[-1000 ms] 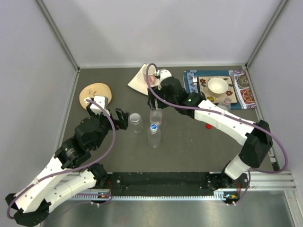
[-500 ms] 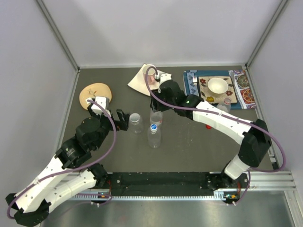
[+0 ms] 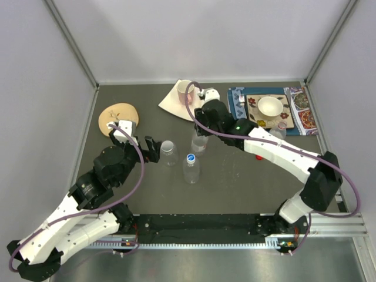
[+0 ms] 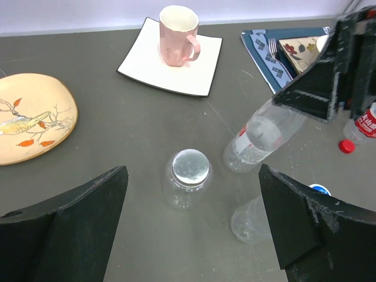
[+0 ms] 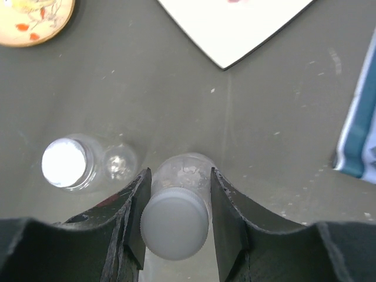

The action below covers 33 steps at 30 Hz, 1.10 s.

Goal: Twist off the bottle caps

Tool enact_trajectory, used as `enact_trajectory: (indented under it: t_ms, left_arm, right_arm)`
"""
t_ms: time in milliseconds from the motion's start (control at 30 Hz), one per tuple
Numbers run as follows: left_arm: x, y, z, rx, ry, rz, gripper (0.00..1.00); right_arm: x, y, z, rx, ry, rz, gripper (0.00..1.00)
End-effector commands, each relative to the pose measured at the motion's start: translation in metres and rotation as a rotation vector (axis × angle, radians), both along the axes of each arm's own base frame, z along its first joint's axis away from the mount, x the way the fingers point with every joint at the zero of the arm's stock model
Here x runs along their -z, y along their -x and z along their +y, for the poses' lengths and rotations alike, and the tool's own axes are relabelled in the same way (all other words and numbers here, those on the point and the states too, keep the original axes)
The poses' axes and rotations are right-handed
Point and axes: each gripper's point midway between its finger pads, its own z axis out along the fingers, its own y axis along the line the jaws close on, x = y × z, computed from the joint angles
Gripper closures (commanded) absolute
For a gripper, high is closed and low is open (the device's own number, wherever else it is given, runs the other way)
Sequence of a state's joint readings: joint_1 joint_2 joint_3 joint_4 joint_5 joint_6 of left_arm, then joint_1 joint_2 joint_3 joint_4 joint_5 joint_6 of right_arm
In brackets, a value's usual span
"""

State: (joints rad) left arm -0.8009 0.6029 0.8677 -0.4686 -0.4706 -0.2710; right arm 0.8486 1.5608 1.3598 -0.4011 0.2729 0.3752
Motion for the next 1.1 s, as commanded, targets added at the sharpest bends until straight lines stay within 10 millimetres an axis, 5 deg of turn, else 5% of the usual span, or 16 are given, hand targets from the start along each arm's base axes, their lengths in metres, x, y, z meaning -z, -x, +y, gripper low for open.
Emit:
enact_trajectory:
  t_ms: [0,233,333,533,567,633,667,767,900,1067]
  left_arm:
    - [-0.030,-0.009,0.001,-0.031,0.032,-0.079,0.01]
    - [-0.064,-0.023,0.004,-0.097,0.051,-0.150,0.01]
    - [-0.084,-0.032,0.002,-0.104,0.077,-0.187,0.01]
    - [-0.133,-0.060,-0.014,0.048,0.329,-0.186,0.01]
    - [-0.138,-0.049,-0.039,0.222,0.398,-0.154,0.01]
    - [-0.138,-0.048,-0.054,0.366,0.444,-0.157,0.01]
    - [-0.165,-0.025,-0.073,0.564,0.501,-0.242,0.01]
    - [-0.183,0.002,-0.096,0.842,0.570,-0.304,0.01]
    - [-0.170,0.031,-0.116,1.159,0.557,-0.201,0.01]
    - [-0.147,0.034,-0.126,1.231,0.512,-0.142,0.01]
  right_arm:
    - [-0.089,-0.015,-0.039,0.147,-0.045,-0.226,0.77]
    - [-0.185,-0.017,-0.101,0.295,-0.135,-0.392,0.87]
    - [-0.210,-0.003,-0.103,0.242,-0.169,-0.389,1.00]
    - [-0.226,0.044,-0.077,-0.020,-0.353,-0.266,1.00]
    - [-0.228,0.050,-0.072,-0.063,-0.390,-0.239,1.00]
    - [-0.233,0.066,-0.061,-0.195,-0.461,-0.219,1.00]
    - [-0.242,0.076,-0.063,-0.222,-0.508,-0.229,1.00]
    - [-0.251,0.092,-0.069,-0.295,-0.599,-0.222,1.00]
    - [-0.265,0.108,-0.076,-0.383,-0.666,-0.214,1.00]
    - [-0.282,0.126,-0.071,-0.486,-0.710,-0.198,1.00]
